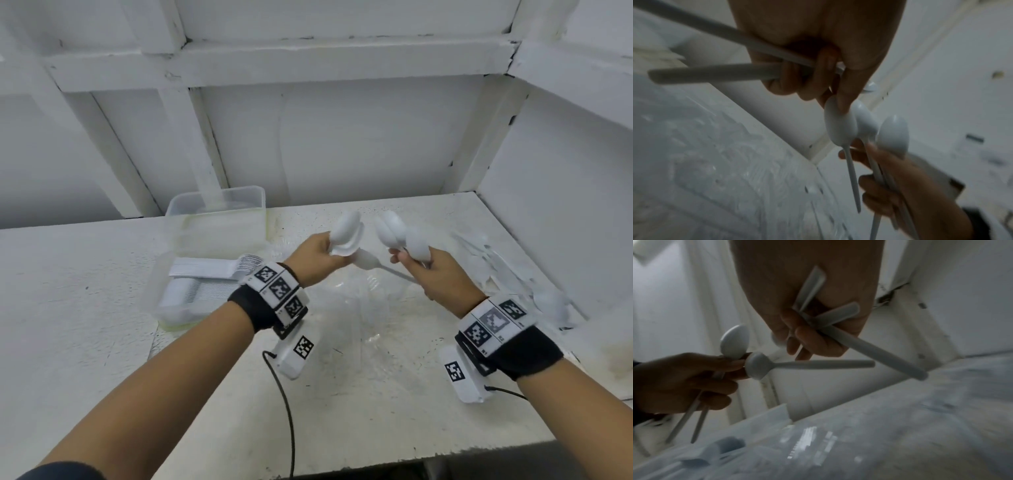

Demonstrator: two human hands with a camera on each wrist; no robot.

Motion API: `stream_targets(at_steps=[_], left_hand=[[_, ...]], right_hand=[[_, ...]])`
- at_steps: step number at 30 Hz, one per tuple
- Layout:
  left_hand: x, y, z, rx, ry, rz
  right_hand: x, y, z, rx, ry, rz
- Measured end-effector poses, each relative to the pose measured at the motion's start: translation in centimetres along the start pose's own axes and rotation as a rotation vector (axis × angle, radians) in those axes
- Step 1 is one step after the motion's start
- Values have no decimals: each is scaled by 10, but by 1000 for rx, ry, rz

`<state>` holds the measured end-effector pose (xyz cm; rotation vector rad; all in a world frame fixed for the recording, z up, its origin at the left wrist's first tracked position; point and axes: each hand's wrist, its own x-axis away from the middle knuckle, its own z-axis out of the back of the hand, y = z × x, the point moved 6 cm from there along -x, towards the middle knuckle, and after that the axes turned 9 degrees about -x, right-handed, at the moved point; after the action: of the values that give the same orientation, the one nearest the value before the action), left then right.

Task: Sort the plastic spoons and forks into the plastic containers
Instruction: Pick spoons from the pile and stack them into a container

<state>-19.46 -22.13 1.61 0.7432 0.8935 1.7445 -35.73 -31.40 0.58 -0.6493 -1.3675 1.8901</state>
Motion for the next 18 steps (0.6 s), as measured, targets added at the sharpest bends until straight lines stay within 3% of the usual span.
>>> stream_targets(at_steps=[5, 12, 18], left_hand=[[21, -18, 34, 205, 56, 62], [44, -37, 58, 308, 342, 213], [55, -49, 56, 399, 357, 262]], right_hand=[[5, -28, -49, 48, -234, 55], [6, -33, -93, -46, -101, 64], [9, -31, -124, -116, -105, 31]])
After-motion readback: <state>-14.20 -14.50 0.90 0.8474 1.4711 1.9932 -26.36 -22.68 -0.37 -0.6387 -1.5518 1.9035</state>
